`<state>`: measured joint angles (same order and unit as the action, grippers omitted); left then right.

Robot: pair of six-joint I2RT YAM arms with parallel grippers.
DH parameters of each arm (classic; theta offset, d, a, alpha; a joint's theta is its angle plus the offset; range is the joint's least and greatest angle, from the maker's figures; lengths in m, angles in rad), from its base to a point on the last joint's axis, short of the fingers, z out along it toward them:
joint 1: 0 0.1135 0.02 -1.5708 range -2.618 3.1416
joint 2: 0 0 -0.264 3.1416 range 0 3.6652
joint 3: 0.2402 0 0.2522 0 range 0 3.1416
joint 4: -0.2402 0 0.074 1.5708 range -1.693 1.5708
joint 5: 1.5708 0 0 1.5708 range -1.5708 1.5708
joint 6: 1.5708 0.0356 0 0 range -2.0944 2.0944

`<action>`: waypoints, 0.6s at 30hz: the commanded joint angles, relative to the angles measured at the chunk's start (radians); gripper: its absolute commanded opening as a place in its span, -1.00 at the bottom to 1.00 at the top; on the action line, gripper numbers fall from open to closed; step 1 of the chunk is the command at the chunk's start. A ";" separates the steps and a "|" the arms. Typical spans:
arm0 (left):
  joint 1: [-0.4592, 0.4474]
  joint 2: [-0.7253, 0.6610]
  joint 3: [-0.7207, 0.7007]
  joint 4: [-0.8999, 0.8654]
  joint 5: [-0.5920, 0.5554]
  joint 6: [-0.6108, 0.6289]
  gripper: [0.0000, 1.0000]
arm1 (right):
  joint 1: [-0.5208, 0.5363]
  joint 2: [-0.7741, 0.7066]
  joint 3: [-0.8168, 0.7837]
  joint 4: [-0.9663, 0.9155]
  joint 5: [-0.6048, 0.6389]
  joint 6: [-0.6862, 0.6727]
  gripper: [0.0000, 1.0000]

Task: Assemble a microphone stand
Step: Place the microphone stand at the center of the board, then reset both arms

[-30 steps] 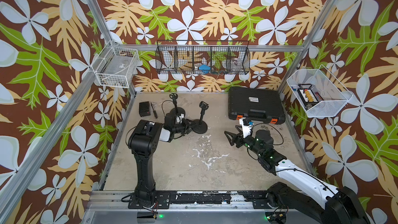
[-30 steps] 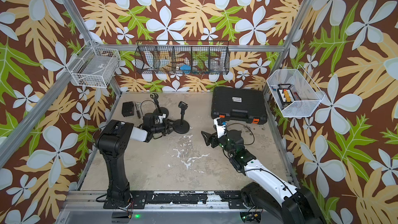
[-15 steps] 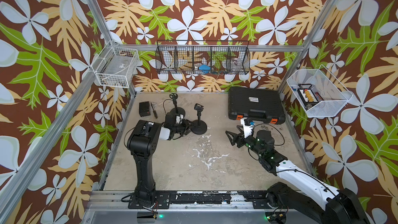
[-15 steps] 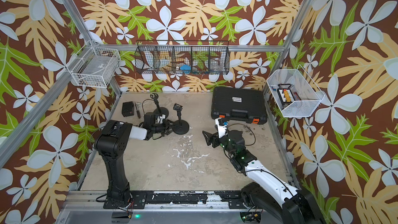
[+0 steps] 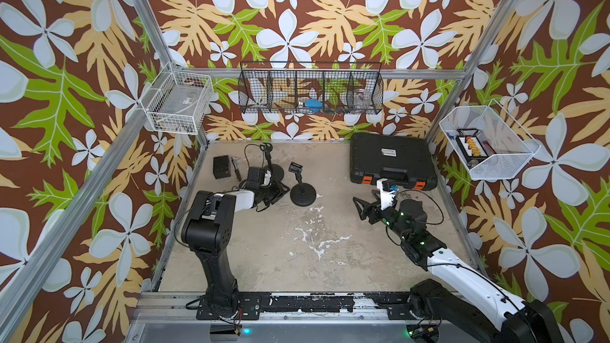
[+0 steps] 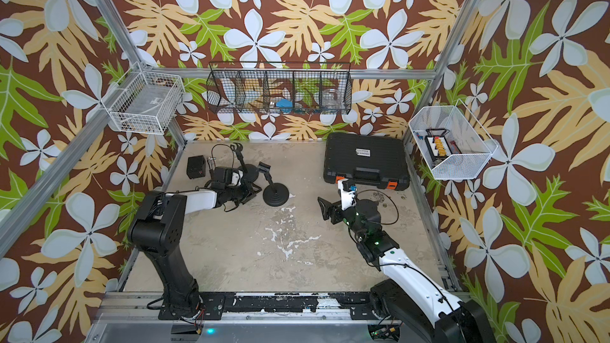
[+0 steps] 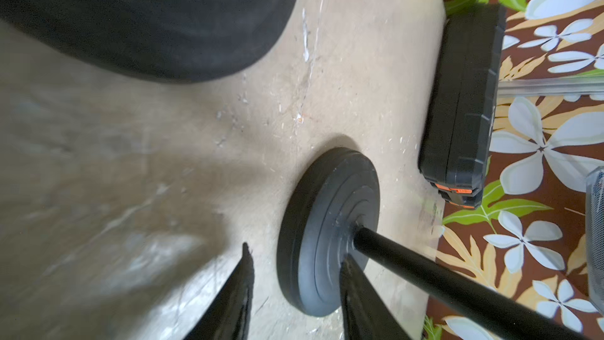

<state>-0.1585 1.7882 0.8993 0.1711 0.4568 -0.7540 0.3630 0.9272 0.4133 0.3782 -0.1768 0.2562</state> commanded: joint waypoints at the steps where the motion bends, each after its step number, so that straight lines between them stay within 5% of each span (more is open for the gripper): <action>1: 0.022 -0.128 -0.135 0.075 -0.131 0.028 -0.09 | -0.050 -0.010 -0.007 0.011 0.056 -0.002 0.75; 7: 0.056 -0.393 -0.275 0.088 -0.398 0.148 -0.08 | -0.157 -0.044 -0.052 0.047 0.237 -0.052 0.73; 12: 0.056 -0.654 -0.400 0.225 -0.512 0.366 -0.07 | -0.203 -0.101 -0.152 0.206 0.363 -0.087 0.74; 18: 0.056 -0.760 -0.622 0.558 -0.619 0.594 0.24 | -0.216 -0.063 -0.308 0.533 0.293 -0.250 0.72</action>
<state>-0.1055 1.0340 0.3248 0.5323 -0.0673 -0.3084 0.1490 0.8444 0.1482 0.6773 0.1307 0.0994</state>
